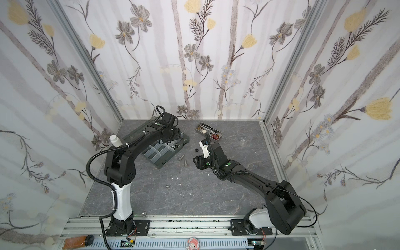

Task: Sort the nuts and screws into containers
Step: 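Open the left gripper over the organizer while the right swings toward the table edge, then close the right gripper on a hex nut near the table edge while the left withdraws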

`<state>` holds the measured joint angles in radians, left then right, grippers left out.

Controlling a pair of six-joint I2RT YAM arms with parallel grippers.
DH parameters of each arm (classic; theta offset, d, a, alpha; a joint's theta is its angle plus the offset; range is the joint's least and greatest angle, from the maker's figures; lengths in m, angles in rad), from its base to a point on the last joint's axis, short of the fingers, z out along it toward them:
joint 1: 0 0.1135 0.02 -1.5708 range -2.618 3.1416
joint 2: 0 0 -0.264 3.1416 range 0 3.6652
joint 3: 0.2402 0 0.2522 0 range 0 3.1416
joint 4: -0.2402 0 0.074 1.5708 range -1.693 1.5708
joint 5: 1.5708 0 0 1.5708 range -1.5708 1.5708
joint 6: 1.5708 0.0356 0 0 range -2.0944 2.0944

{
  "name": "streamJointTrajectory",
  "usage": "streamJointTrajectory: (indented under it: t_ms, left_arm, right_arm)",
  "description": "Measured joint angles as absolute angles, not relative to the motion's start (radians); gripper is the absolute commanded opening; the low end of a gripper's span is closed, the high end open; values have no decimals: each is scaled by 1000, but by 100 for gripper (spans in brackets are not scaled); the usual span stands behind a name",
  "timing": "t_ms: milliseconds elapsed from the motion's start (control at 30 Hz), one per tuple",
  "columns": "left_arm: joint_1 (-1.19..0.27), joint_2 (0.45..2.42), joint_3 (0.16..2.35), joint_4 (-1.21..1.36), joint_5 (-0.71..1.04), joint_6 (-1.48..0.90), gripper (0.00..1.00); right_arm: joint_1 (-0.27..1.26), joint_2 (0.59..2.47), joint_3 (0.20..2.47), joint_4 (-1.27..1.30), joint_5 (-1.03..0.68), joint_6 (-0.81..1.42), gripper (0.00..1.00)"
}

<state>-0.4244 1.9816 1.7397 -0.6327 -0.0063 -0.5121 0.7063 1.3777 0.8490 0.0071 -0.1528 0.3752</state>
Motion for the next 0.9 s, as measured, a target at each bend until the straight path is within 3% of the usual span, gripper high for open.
streamJointTrajectory:
  t_ms: [333,567,900]
  left_arm:
    - [-369,1576,1393,-526,-16,-524,100]
    - [-310,1325,1119,-464,-16,-529,100]
    - [-179,1105,908,-429,1,-550,100]
  right_arm:
    - [918,1511,933,-51,-43,374,60]
    - [1051,1694,1056,-94,19,377,60]
    - [1187,1906,1229,-164,76,377,61]
